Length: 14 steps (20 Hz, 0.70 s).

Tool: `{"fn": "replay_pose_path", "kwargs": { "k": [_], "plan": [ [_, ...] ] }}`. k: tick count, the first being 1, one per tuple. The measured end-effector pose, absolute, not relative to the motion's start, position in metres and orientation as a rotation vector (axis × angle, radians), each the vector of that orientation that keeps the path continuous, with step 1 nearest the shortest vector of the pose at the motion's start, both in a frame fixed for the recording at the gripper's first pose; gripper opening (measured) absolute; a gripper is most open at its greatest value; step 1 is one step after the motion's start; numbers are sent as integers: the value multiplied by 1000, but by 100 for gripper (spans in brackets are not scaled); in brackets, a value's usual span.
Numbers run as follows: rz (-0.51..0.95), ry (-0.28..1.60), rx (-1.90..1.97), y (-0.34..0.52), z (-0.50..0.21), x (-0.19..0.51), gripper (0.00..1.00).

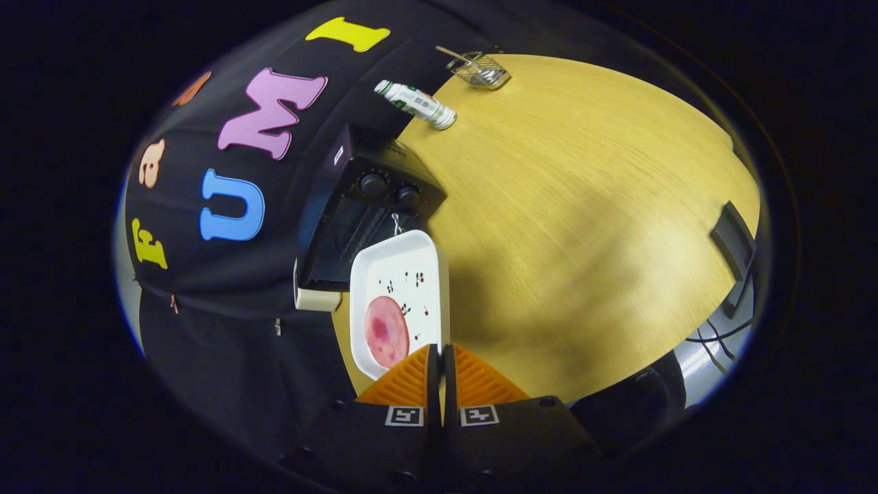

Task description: Open the toaster oven, put the food inside, and close the toaster oven door.

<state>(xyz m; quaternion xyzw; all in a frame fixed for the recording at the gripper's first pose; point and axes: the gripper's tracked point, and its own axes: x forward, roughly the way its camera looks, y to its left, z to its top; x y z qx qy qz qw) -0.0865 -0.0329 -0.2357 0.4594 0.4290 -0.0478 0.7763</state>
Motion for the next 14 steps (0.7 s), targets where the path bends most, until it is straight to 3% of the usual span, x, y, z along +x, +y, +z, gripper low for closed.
{"fn": "replay_pose_path", "kwargs": {
  "k": [14],
  "plan": [
    [-148, 900, 1082, 29, -270, 40, 5]
  ]
}}
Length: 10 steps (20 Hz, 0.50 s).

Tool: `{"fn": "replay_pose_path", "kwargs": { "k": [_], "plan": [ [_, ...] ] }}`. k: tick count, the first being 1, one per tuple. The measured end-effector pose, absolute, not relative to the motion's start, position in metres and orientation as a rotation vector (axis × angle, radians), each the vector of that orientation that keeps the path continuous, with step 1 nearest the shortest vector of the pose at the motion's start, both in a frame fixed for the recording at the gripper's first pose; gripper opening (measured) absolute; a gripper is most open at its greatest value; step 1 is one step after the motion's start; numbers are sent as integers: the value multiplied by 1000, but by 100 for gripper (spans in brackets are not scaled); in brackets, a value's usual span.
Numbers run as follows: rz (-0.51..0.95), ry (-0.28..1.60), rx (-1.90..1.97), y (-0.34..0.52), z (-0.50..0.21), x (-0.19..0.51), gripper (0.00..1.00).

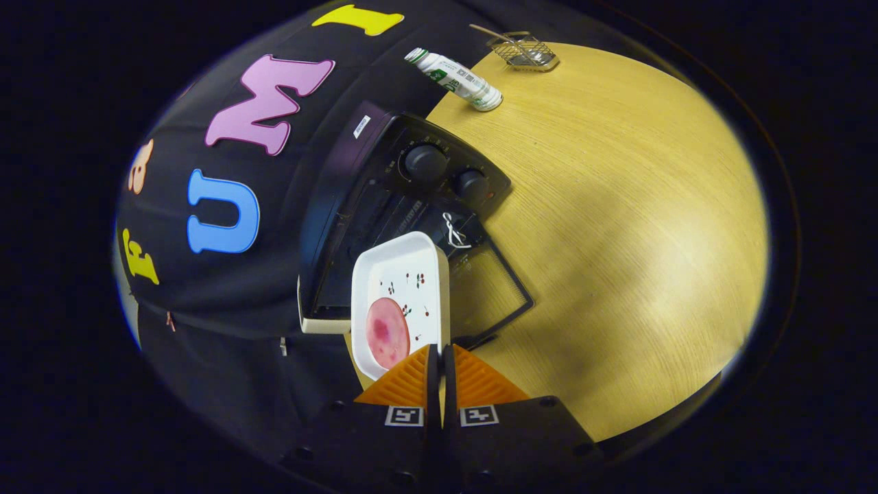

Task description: Open the toaster oven, put the food inside, and close the toaster oven door.

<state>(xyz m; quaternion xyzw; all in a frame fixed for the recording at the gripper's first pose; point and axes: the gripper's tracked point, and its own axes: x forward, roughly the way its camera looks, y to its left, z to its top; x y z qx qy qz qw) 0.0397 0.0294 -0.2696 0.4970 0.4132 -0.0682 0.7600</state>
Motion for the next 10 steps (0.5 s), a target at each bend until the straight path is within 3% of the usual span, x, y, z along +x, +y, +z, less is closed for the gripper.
{"fn": "replay_pose_path", "kwargs": {
  "k": [10],
  "plan": [
    [-200, 781, 1209, 49, -301, 142, 5]
  ]
}}
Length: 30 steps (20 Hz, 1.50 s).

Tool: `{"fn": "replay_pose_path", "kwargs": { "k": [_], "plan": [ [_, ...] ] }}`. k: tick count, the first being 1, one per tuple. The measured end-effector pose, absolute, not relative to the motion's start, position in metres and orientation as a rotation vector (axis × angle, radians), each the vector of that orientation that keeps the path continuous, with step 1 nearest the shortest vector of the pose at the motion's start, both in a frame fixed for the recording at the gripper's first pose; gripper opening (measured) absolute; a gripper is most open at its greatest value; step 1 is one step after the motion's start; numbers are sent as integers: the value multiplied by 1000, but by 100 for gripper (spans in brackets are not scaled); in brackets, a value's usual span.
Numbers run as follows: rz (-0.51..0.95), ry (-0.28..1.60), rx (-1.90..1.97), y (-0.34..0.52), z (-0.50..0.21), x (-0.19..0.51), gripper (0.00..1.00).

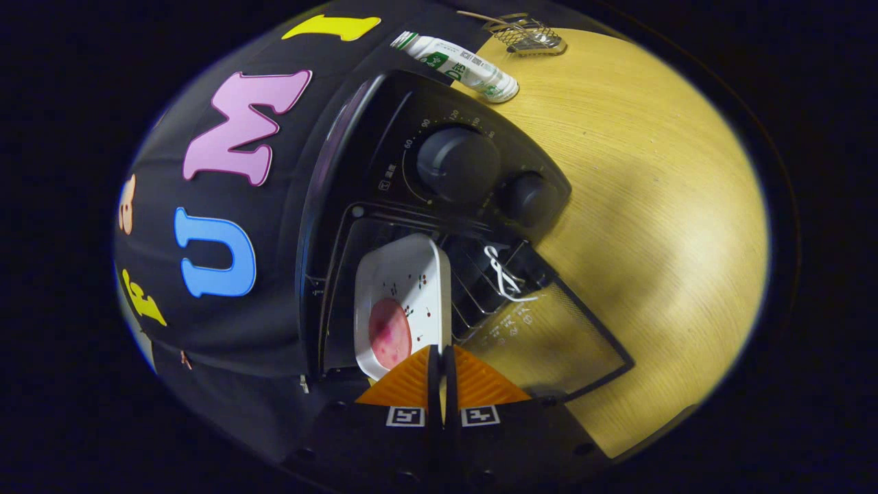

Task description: Open the toaster oven, put the food inside, and close the toaster oven door.

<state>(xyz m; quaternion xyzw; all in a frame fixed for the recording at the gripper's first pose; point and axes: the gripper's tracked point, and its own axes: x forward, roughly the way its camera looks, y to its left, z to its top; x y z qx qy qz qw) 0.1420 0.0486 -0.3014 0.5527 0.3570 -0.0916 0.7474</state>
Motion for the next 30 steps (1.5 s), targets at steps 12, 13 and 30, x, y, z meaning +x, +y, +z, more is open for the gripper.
{"fn": "replay_pose_path", "kwargs": {
  "k": [12, 13, 30],
  "plan": [
    [-215, 687, 1297, 68, -309, 186, 12],
    [-197, 691, 1288, 74, -306, 182, 18],
    [-20, 664, 727, 82, -262, 80, 98]
  ]
}}
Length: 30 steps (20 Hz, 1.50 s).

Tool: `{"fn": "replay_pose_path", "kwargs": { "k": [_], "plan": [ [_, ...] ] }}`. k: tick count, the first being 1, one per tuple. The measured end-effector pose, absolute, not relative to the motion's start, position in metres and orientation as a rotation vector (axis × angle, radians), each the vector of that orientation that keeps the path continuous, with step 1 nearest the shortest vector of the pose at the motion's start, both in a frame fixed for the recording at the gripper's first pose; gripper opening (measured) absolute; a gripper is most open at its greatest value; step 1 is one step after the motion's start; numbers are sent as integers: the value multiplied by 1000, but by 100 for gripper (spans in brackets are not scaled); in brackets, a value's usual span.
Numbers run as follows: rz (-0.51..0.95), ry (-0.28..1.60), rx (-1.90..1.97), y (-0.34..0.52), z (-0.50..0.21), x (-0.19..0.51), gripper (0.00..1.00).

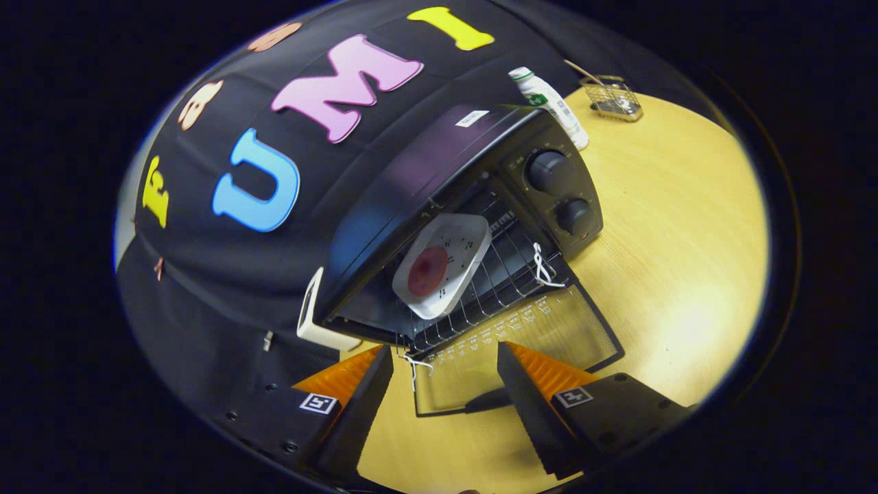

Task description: Open the toaster oven, put the food inside, and close the toaster oven door.

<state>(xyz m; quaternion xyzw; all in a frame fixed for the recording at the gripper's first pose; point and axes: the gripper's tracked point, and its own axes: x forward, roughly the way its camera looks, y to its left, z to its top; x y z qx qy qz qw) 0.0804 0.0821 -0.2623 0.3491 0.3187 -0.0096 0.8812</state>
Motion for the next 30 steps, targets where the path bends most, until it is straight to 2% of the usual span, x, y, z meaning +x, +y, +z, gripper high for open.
{"fn": "replay_pose_path", "kwargs": {
  "k": [7, 12, 18, 30],
  "plan": [
    [57, 818, 334, 100, -302, 18, 99],
    [5, 905, 143, 87, -337, -5, 99],
    [-54, 971, 37, 77, -369, -3, 99],
    [-57, 983, 11, 82, -393, 30, 100]
  ]
}}
